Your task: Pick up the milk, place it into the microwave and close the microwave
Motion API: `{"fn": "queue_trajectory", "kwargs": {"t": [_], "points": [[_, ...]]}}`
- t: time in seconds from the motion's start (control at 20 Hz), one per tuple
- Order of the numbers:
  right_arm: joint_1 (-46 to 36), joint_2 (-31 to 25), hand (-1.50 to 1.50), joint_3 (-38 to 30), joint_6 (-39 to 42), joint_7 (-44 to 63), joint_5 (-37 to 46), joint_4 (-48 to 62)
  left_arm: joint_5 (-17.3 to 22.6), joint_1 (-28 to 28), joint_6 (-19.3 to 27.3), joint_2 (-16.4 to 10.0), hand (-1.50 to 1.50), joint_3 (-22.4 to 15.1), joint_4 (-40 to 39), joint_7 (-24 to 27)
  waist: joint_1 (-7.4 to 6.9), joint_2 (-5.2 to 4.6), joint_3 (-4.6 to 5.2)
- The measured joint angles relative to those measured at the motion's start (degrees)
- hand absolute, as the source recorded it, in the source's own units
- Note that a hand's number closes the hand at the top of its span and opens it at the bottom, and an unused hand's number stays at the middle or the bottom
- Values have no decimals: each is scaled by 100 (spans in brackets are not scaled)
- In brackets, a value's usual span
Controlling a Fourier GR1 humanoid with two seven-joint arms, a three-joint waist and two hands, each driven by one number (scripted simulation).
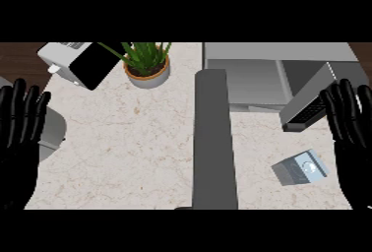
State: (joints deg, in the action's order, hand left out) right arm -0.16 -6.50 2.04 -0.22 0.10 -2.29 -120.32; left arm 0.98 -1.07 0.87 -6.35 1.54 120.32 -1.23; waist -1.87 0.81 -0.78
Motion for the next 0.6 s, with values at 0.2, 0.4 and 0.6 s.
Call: {"fn": "queue_trajectory", "kwargs": {"t": [0.2,0.4,0.6], "points": [[337,-33,-150,-177,42,-102,-56,-271,46,6,-189,-57,-150,26,-148,270,141,-48,50],[896,-18,-150,-304,59,43,-217,-694,297,189,-369,58,-150,-86,-676,339,278,-66,69],[1872,67,-150,-311,359,-184,-484,-958,384,-14,-415,338,-150,-390,-892,372,286,-65,73]]}}
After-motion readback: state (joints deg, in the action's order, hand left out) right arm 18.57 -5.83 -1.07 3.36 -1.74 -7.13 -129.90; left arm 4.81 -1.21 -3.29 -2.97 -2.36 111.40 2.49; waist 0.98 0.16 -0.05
